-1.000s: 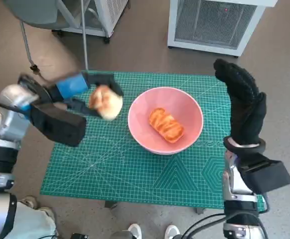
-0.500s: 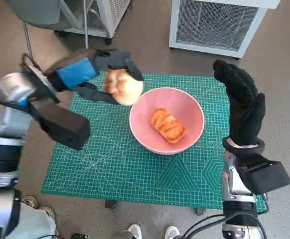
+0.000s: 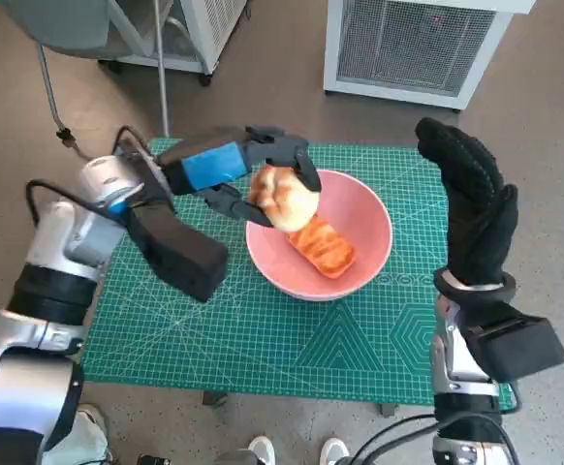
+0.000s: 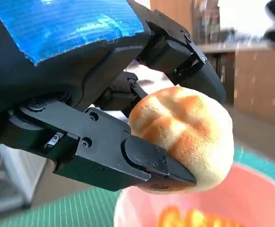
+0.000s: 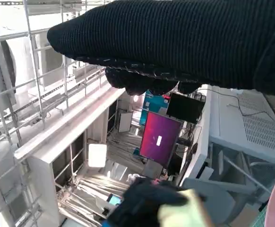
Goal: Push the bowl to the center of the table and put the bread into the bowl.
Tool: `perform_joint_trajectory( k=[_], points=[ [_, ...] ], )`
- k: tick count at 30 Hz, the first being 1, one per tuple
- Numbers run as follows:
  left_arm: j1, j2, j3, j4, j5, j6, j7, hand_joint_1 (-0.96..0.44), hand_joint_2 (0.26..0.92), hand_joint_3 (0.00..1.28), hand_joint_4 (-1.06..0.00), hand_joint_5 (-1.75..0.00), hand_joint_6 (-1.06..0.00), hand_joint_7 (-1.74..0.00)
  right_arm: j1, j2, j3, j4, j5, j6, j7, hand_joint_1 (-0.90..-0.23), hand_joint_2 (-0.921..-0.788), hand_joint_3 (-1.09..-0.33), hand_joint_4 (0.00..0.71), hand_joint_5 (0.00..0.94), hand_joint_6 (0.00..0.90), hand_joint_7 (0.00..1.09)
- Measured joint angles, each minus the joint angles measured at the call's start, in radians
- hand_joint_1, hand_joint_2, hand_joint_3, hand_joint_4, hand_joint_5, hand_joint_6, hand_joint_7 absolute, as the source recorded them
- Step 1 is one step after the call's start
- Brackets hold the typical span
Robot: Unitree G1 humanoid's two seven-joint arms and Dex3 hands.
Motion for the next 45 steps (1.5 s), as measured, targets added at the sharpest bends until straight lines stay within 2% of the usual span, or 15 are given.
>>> perform_joint_trajectory(
  k=[1, 2, 4, 5, 8, 10, 16, 20, 25, 30, 34, 40, 45],
  points=[
    [0.000, -0.002, -0.005, 0.001, 0.008, 0.018, -0.011, -0.27, 0.921, 0.24, -0.45, -0.54, -0.48, -1.42, 0.001, -0.001, -0.001, 0.000, 0.000, 0.000, 0.000, -0.493, -0.921, -0.831, 0.305, 0.005, -0.001, 0.64],
    [0.000, -0.005, -0.009, 0.003, 0.014, 0.033, -0.021, -0.23, 0.898, 0.23, -0.44, -0.46, -0.46, -1.28, 0.003, -0.001, -0.002, 0.000, 0.000, 0.000, 0.000, -0.493, -0.921, -0.830, 0.305, 0.005, -0.001, 0.64],
    [0.000, -0.008, -0.018, 0.010, 0.018, 0.056, -0.033, -0.14, 0.870, 0.14, -0.47, -0.22, -0.49, -0.75, 0.004, -0.004, -0.003, 0.000, 0.000, 0.000, -0.001, -0.493, -0.921, -0.829, 0.305, 0.005, -0.001, 0.64],
    [0.000, -0.009, -0.021, 0.013, 0.020, 0.064, -0.037, -0.12, 0.871, 0.10, -0.47, -0.14, -0.51, -0.57, 0.005, -0.005, -0.004, 0.000, 0.000, 0.000, -0.001, -0.494, -0.921, -0.829, 0.305, 0.005, -0.001, 0.64],
    [0.001, -0.010, -0.027, 0.016, 0.021, 0.069, -0.038, -0.10, 0.871, 0.05, -0.47, -0.05, -0.53, -0.34, 0.007, -0.007, -0.005, 0.000, -0.001, 0.000, -0.003, -0.496, -0.921, -0.828, 0.305, 0.005, -0.001, 0.64],
    [0.001, -0.010, -0.030, 0.016, 0.022, 0.065, -0.036, -0.11, 0.870, 0.03, -0.44, -0.02, -0.51, -0.27, 0.007, -0.007, -0.005, -0.001, -0.002, 0.000, -0.005, -0.498, -0.921, -0.828, 0.305, 0.005, -0.001, 0.64],
    [0.002, -0.013, -0.039, 0.026, 0.021, 0.045, -0.028, -0.12, 0.868, 0.02, -0.36, 0.00, -0.46, -0.17, 0.007, -0.007, -0.004, -0.001, -0.004, 0.000, -0.012, -0.507, -0.921, -0.826, 0.306, 0.006, -0.001, 0.64],
    [0.002, -0.016, -0.037, 0.026, 0.000, 0.049, -0.052, -0.12, 0.860, 0.01, -0.31, 0.00, -0.42, -0.13, 0.007, -0.007, -0.004, -0.002, -0.005, 0.000, -0.018, -0.509, -0.921, -0.826, 0.306, 0.005, -0.001, 0.64],
    [0.003, -0.026, -0.010, 0.037, -0.109, 0.075, -0.154, -0.08, 0.853, 0.00, -0.24, 0.00, -0.38, -0.09, 0.007, -0.007, -0.003, -0.006, -0.016, 0.002, -0.024, -0.509, -0.921, -0.825, 0.308, 0.006, -0.001, 0.64],
    [0.013, -0.045, 0.058, 0.033, -0.277, 0.150, -0.285, -0.04, 0.849, 0.00, -0.20, 0.00, -0.35, -0.06, 0.006, -0.007, -0.002, -0.008, -0.022, 0.006, -0.026, -0.510, -0.921, -0.825, 0.312, 0.008, -0.001, 0.64],
    [0.026, -0.051, 0.112, 0.018, -0.387, 0.197, -0.353, -0.04, 0.841, 0.00, -0.18, -0.01, -0.33, -0.05, 0.000, -0.007, -0.003, -0.008, -0.023, 0.013, -0.026, -0.507, -0.921, -0.825, 0.313, 0.009, -0.001, 0.64],
    [0.036, -0.051, 0.177, 0.006, -0.495, 0.248, -0.414, -0.04, 0.833, 0.00, -0.20, -0.01, -0.34, -0.05, -0.022, -0.008, -0.003, -0.015, -0.021, 0.032, -0.026, -0.498, -0.921, -0.829, 0.312, 0.008, -0.001, 0.63],
    [0.042, -0.052, 0.246, 0.008, -0.589, 0.275, -0.441, -0.11, 0.826, 0.00, -0.20, -0.01, -0.34, -0.04, -0.038, -0.010, -0.003, -0.046, -0.021, 0.058, -0.026, -0.494, -0.921, -0.838, 0.310, 0.007, -0.001, 0.64]
  ],
)
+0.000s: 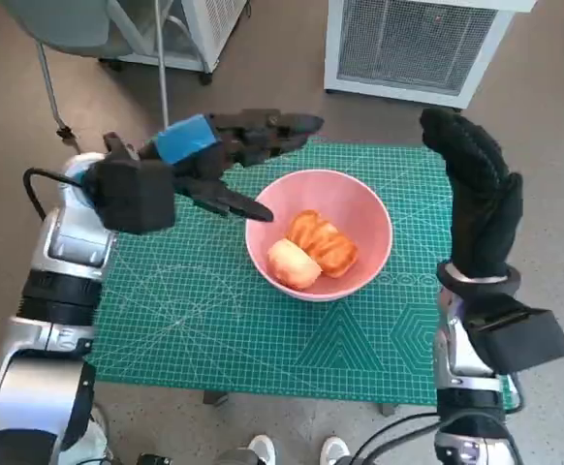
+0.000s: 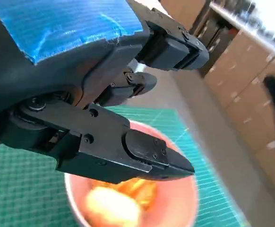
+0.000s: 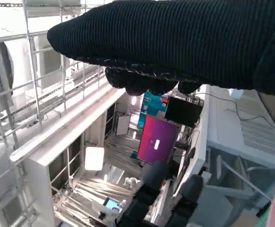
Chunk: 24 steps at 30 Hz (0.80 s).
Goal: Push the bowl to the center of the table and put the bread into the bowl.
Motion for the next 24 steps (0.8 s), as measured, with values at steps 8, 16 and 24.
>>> perform_joint_trajectory(
  k=[8, 16, 24],
  points=[
    [0.028, -0.050, 0.150, 0.037, -0.167, -0.068, 0.031, -0.23, 0.826, 0.00, -0.23, -0.01, -0.38, -0.05, -0.043, -0.015, -0.002, -0.034, 0.006, 0.030, 0.003, -0.516, -0.921, -0.811, 0.323, 0.013, -0.001, 0.69],
    [0.129, -0.191, 0.263, 0.043, -0.281, -0.227, 0.144, -0.32, 0.887, 0.02, -0.26, -0.01, -0.37, -0.02, -0.090, -0.029, -0.009, -0.032, 0.030, 0.035, 0.014, -0.540, -0.921, -0.777, 0.332, 0.017, 0.001, 0.72],
    [0.224, -0.321, 0.285, -0.025, -0.303, -0.272, 0.283, -0.25, 0.919, 0.01, -0.25, 0.00, -0.35, -0.01, -0.126, -0.034, -0.017, -0.014, 0.033, 0.035, 0.024, -0.544, -0.921, -0.764, 0.333, 0.016, 0.006, 0.72]
  ],
)
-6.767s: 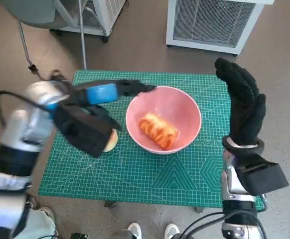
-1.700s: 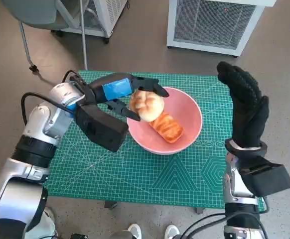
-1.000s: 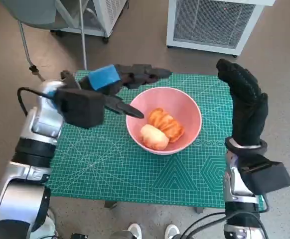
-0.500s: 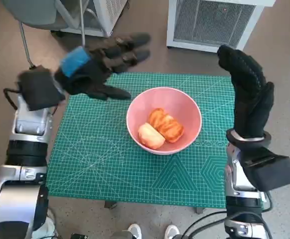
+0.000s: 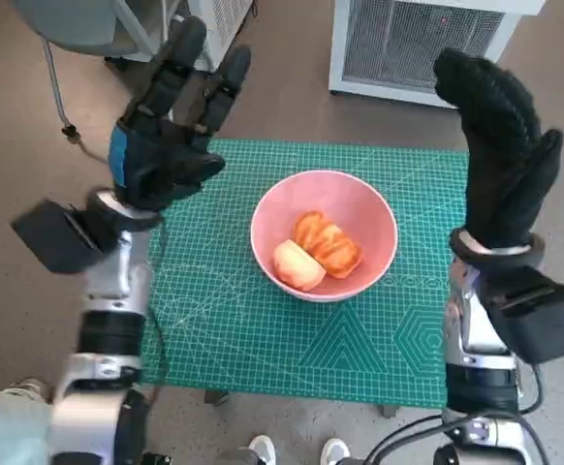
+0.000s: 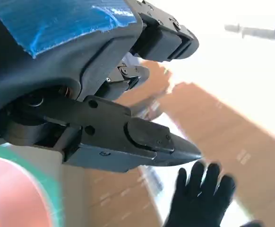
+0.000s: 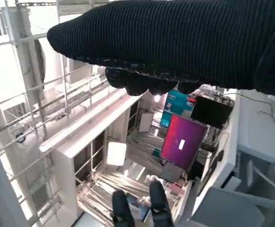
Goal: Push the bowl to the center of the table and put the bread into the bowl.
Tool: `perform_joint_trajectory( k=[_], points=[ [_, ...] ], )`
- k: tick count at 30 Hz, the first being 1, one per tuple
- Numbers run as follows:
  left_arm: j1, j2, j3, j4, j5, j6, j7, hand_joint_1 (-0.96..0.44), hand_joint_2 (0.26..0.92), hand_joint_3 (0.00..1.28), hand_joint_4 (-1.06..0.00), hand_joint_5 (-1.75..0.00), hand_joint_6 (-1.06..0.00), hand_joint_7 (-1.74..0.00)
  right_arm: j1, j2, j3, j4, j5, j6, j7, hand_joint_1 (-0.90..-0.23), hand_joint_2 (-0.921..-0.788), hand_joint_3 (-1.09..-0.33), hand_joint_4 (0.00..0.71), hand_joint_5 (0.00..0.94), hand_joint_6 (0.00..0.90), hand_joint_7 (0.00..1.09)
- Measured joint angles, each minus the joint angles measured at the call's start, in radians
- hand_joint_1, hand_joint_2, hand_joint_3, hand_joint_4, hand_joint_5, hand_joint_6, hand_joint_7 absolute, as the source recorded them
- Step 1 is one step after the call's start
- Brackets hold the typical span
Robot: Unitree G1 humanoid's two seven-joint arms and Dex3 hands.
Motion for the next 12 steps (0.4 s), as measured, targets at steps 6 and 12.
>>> perform_joint_trajectory(
  k=[6, 12],
  points=[
    [0.039, -0.034, -0.004, -0.081, -0.007, 0.066, 0.047, -0.11, 0.921, 0.02, -0.25, 0.00, -0.33, 0.00, -0.011, -0.004, 0.000, 0.001, -0.002, 0.001, 0.000, -0.544, -0.921, -0.761, 0.340, 0.019, 0.010, 0.71],
    [0.053, -0.036, -0.006, -0.100, 0.000, 0.077, 0.070, -0.02, 0.921, 0.04, -0.24, 0.00, -0.31, 0.00, -0.012, -0.009, 0.000, 0.003, -0.002, 0.002, 0.003, -0.543, -0.921, -0.760, 0.345, 0.021, 0.015, 0.71]
  ],
)
